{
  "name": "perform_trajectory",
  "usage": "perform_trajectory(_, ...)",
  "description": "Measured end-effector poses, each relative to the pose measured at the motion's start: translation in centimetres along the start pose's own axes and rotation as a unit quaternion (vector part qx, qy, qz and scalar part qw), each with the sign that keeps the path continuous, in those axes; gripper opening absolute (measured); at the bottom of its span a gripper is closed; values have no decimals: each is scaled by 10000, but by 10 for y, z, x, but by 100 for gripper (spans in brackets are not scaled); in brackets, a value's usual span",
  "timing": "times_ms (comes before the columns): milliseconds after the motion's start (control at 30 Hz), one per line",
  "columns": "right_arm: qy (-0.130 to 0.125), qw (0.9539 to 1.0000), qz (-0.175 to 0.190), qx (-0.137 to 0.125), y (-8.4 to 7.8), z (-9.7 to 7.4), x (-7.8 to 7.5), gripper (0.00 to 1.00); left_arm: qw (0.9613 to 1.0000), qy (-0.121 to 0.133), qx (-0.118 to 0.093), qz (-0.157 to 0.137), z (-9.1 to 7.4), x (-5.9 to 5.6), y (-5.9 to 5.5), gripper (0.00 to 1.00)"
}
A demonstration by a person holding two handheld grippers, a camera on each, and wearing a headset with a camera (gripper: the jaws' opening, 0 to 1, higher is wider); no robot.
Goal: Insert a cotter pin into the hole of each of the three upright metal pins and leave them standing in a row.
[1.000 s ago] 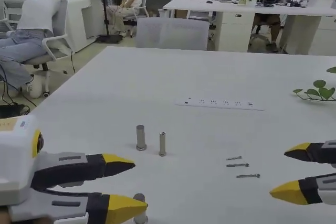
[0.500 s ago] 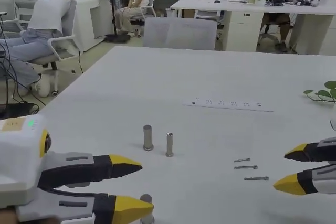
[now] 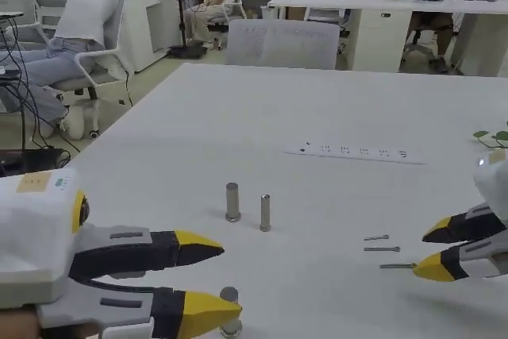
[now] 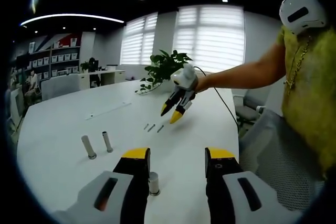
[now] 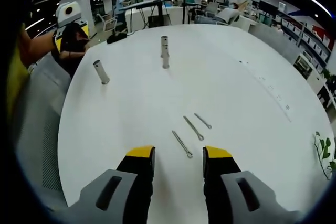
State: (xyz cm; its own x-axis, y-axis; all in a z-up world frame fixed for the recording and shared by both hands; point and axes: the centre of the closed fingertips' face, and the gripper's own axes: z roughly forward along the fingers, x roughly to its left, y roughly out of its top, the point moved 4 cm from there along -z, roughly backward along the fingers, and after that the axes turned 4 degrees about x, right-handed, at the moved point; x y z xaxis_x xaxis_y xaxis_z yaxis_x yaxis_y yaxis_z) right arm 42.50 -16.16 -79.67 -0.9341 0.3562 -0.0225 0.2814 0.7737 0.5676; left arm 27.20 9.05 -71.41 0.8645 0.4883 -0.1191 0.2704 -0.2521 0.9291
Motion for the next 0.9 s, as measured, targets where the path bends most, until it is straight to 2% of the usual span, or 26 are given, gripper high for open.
perform_trajectory(600, 168, 9974, -412, 564, -2, 20, -3, 26, 9999, 134, 66, -38, -2, 2, -2, 43)
perform_trajectory(900, 237, 9949, -559, 803, -6, 26, -4, 21, 9996, 220, 95, -158, -4, 2, -5, 48)
